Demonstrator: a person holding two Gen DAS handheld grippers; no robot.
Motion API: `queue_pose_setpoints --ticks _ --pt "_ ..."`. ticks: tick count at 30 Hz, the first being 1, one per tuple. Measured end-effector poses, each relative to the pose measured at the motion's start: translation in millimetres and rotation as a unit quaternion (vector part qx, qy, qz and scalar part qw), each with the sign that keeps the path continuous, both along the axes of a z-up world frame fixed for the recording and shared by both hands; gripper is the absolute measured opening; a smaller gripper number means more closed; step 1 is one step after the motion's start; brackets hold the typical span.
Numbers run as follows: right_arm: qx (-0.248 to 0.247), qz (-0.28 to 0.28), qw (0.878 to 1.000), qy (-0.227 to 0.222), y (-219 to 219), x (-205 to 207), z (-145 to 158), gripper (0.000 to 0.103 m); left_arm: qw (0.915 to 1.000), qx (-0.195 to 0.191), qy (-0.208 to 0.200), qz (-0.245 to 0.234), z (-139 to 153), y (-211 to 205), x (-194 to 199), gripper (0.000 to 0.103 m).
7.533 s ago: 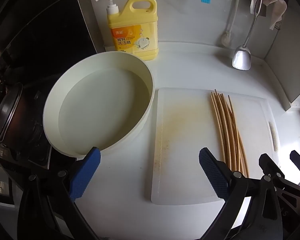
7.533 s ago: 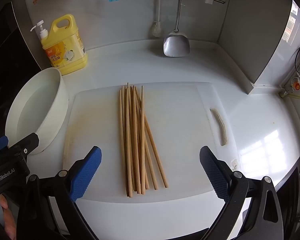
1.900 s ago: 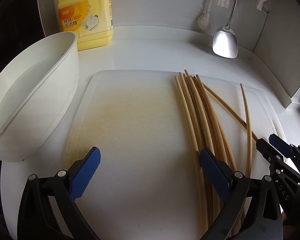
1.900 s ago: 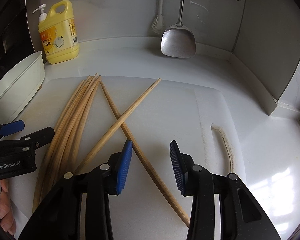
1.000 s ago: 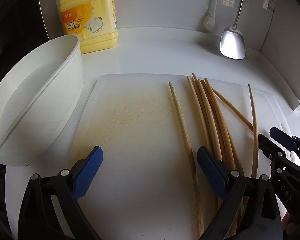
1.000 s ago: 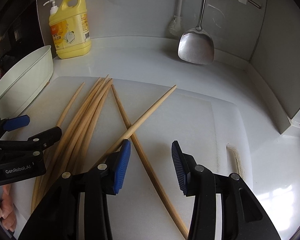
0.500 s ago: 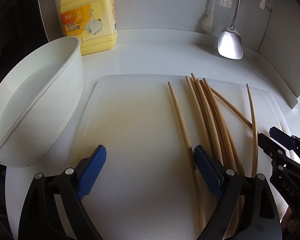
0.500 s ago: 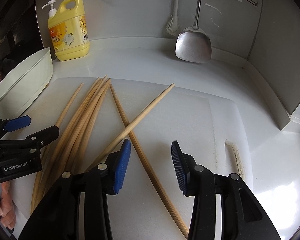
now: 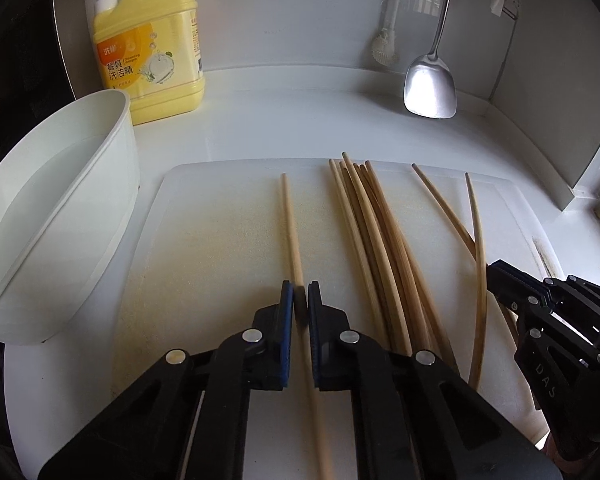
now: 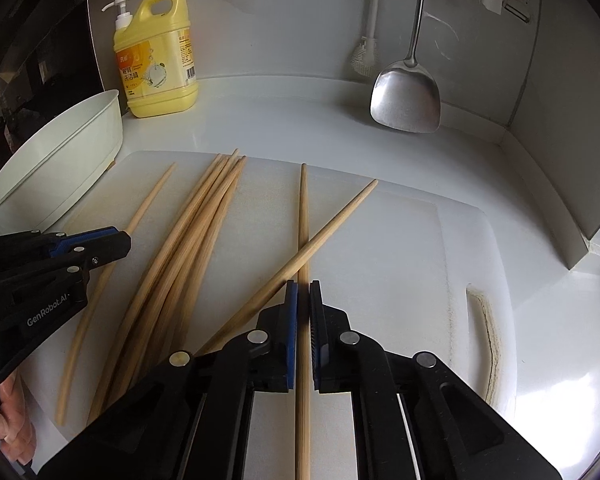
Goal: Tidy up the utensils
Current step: 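Carry the left tool's chopstick over the white basin while the right tool carries its own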
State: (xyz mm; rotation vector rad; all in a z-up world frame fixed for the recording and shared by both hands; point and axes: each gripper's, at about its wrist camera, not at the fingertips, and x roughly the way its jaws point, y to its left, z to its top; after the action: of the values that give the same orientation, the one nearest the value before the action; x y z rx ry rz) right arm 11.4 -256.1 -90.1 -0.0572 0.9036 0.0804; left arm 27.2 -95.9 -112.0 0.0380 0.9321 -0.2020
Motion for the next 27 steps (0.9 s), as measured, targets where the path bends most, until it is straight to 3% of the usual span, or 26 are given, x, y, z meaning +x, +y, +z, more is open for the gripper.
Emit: queue_pose_setpoints --ticks 12,27 --pt "-0.075 0.010 0.997 -0.015 11 -1 8 0.006 0.9999 -0.013 0.001 -0.004 3 4 -5 0.007" --pt "-0.130 0.049 0.990 -0.018 30 11 28 0.006 0.9995 -0.026 0.001 -0.017 16 4 -5 0.007"
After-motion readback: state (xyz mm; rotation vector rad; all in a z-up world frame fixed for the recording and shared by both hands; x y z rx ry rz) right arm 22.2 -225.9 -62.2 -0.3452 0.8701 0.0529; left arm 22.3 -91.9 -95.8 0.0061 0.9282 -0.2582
